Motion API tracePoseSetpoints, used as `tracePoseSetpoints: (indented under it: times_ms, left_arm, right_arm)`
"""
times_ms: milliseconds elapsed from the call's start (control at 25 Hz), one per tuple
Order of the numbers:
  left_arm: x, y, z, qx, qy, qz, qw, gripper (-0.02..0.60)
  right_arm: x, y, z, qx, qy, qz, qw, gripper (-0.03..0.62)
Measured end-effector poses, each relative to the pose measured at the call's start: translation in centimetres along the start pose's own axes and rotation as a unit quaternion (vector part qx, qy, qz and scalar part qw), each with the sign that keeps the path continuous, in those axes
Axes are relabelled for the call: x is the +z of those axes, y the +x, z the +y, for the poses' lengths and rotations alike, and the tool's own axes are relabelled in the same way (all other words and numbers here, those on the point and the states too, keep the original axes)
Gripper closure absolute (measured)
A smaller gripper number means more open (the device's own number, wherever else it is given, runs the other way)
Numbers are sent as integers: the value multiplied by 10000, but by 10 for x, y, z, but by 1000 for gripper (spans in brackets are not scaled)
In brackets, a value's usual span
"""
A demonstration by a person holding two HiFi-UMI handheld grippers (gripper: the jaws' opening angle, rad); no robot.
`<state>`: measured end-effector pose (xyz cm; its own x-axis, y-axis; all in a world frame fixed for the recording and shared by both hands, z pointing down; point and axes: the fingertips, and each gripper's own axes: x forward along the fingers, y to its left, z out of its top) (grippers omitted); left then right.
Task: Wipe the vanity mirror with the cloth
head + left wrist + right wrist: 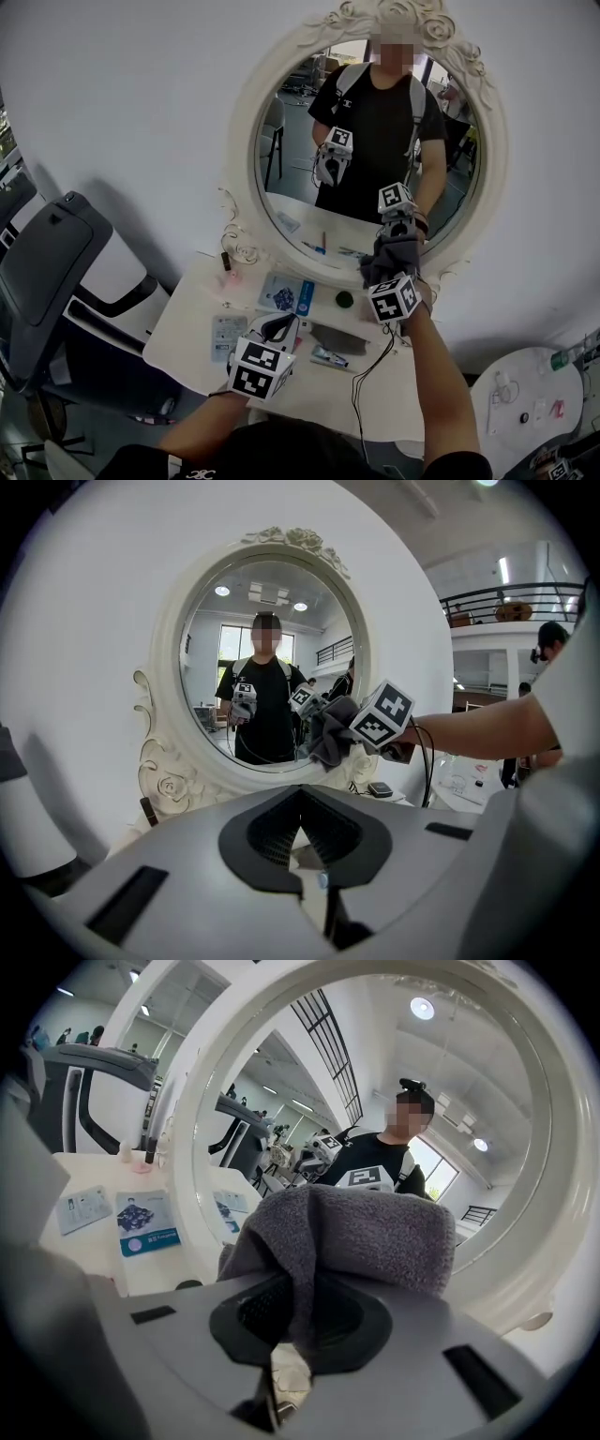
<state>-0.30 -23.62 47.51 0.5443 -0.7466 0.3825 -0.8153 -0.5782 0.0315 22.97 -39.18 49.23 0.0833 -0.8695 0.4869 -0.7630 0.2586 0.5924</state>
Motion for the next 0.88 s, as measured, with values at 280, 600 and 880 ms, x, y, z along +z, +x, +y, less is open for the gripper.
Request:
tracePoseSetpoints:
  times_ms: [280, 600, 880]
  left_arm:
    - [2, 0, -1, -4, 0, -53, 10000, 575]
    - [6, 9, -10, -125, 36, -70, 9999, 575]
    - [10, 11, -8, -109, 5, -110, 9999, 575]
  right_arm:
    - [16, -32, 7, -81, -386, -520, 9979, 554]
    - [90, -94, -30, -623, -569, -1680, 9822, 554]
    - [194, -155, -77, -865, -709, -2654, 9576, 553]
